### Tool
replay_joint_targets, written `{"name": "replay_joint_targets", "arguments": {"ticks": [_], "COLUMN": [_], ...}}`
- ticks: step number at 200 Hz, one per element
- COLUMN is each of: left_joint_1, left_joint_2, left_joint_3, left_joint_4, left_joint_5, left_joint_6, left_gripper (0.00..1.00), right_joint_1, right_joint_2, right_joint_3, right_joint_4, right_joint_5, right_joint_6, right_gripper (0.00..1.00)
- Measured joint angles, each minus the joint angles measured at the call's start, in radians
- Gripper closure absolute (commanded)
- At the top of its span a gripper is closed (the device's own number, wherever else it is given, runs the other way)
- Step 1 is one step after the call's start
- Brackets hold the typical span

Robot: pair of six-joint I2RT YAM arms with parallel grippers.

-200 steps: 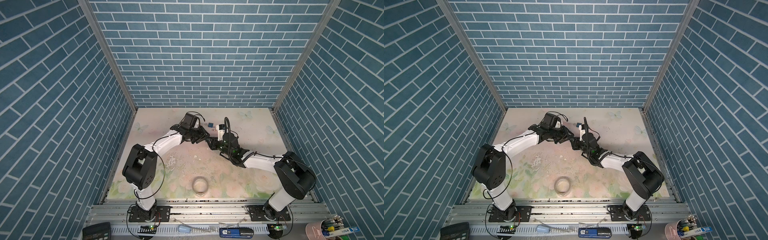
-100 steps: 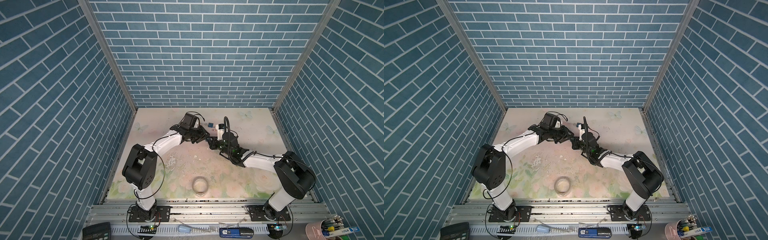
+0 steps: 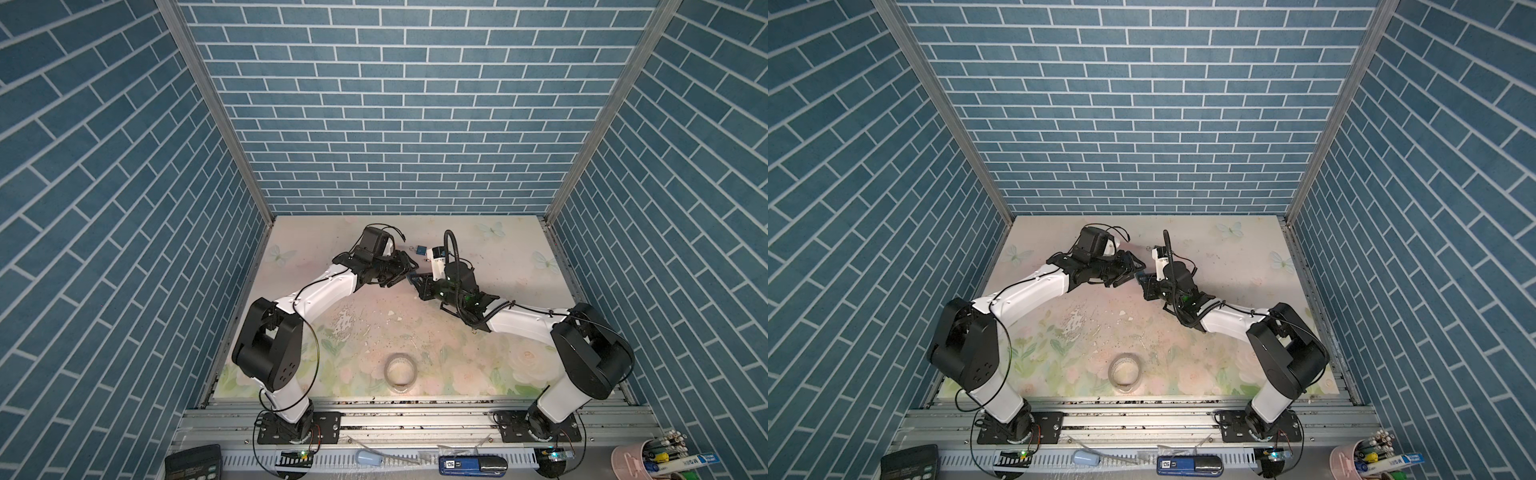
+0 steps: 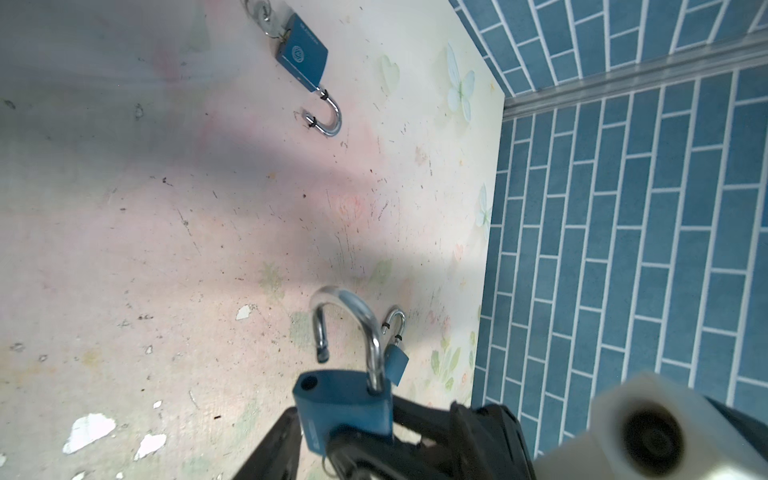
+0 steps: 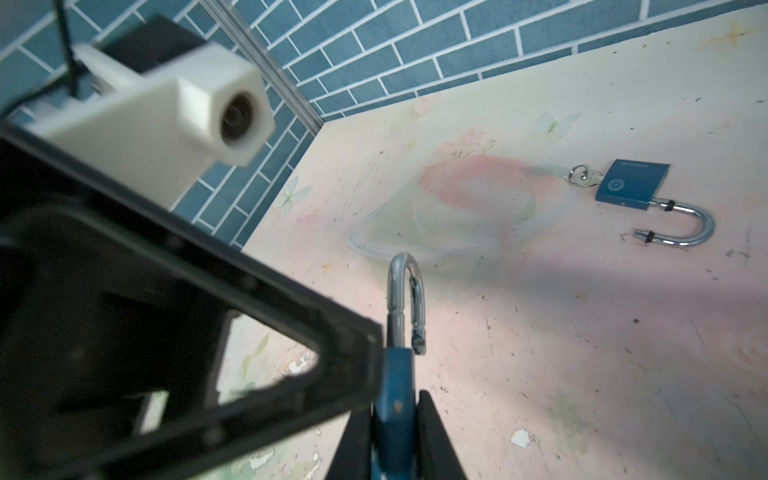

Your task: Lock with the key

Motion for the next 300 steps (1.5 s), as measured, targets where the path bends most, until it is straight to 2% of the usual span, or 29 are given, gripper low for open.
{"name": "replay_joint_targets", "arguments": {"ticks": [45,90,143,156,186,267,300], "left_joint_1": [0.014,0.034,0.035,0.035,0.035,0.031,0.031], "left_joint_2": [-0.061,-0.092,-0.092,-0.091,-0.090,-0.088,-0.085], "left_joint_3": [0.000,-0.020,-0.028,-0.036,-0.046,-0.060,-0.072], "left_joint_4": [-0.012,-0.056,-0.018,0.000,0.024,0.098,0.127], "left_joint_5": [-0.004,-0.019,0.023,0.034,0.057,0.139,0.169], "left_joint_6": [0.048,0.148,0.176,0.177,0.183,0.186,0.222], "left_gripper": [0.44,0.47,0.48,0.52,0.55,0.56,0.56], "right_joint_1": [-0.095,-0.200,-0.229,-0.232,-0.238,-0.240,-0.247], "right_joint_2": [-0.047,-0.114,-0.148,-0.148,-0.148,-0.107,-0.097], "right_joint_3": [0.002,0.078,0.139,0.145,0.168,0.240,0.248], "right_joint_4": [-0.101,-0.352,-0.531,-0.563,-0.608,-0.655,-0.679], "right_joint_5": [-0.189,-0.373,-0.506,-0.534,-0.565,-0.598,-0.614], "right_joint_6": [-0.097,-0.242,-0.344,-0.354,-0.361,-0.385,-0.387], "right_gripper": [1.00,1.00,1.00,1.00,1.00,1.00,1.00]}}
